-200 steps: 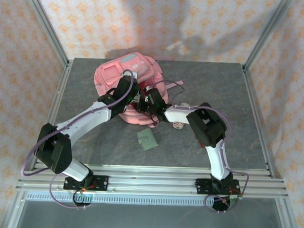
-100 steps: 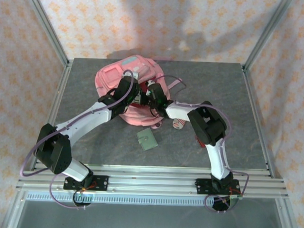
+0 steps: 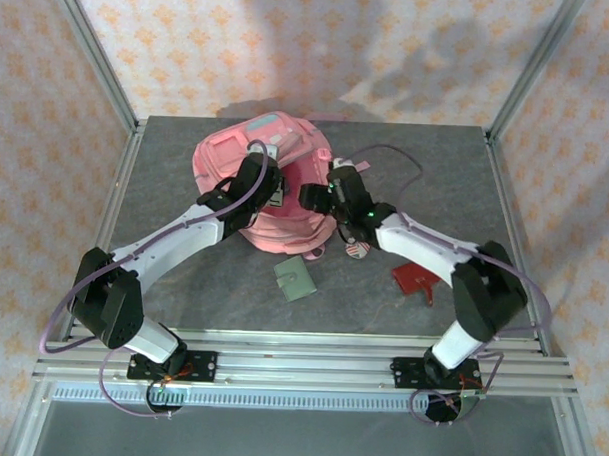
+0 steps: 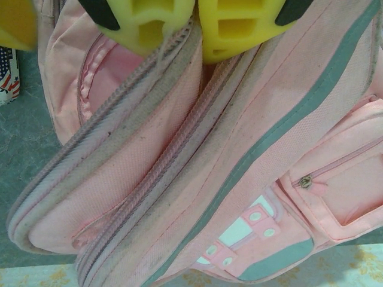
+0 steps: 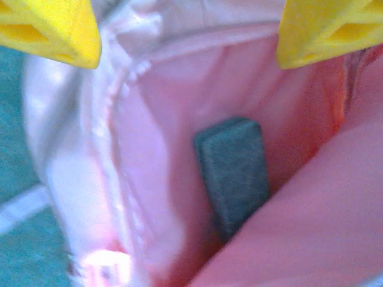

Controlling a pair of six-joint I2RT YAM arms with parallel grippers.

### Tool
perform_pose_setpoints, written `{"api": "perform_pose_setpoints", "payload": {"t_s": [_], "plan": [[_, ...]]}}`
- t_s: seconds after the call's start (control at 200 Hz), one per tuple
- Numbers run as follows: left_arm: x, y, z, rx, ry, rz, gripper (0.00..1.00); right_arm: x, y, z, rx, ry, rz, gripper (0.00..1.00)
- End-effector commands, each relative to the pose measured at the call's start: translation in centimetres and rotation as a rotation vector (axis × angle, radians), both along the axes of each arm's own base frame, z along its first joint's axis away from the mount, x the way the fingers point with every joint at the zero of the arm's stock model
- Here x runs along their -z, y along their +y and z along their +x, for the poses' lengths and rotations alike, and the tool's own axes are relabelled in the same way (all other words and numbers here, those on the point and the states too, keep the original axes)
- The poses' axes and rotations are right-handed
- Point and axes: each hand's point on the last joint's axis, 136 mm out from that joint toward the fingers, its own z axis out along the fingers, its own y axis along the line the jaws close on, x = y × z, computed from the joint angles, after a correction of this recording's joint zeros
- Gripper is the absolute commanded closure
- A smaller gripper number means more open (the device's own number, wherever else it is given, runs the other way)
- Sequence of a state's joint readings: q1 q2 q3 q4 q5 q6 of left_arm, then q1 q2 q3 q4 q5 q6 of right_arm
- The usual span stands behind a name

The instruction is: Pack the student bag

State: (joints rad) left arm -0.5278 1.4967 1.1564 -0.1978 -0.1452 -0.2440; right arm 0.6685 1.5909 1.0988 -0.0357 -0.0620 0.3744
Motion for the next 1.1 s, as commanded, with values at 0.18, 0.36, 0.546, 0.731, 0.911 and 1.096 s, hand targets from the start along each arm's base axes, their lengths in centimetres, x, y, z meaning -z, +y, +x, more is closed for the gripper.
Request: {"api": "perform_pose_setpoints", "payload": {"t_s": [0.18,0.36,0.546,0.731,0.911,1.096], "plan": [[-3.9,-0.3,0.9,-0.019,-0.093,-0.083,1.0,6.2,-9.5,-5.0,0.322,0.243,-0.23,0.04],[-3.9,-0.4,0.8,-0.013,-0.091,-0.09,1.0,7.8,-11.3,-5.8,0.4,0.258,-0.26,0.02],[-3.6,-0.3,0.6,-0.015,-0.086,-0.089,1.0,10.9,-11.6,-5.7,0.407,0.302,-0.268,0.02],[-3.9,-0.3,0.6,-0.014,-0.09,-0.092,1.0,13.5,-10.8,-5.4,0.385,0.347,-0.268,0.06],[-4.0,-0.4,0.6,-0.012,-0.09,-0.093,1.0,14.8,-10.6,-5.2,0.374,0.359,-0.277,0.22],[-4.3,-0.2,0.6,-0.016,-0.098,-0.093,1.0,14.6,-10.7,-5.6,0.348,0.351,-0.283,0.51]]}}
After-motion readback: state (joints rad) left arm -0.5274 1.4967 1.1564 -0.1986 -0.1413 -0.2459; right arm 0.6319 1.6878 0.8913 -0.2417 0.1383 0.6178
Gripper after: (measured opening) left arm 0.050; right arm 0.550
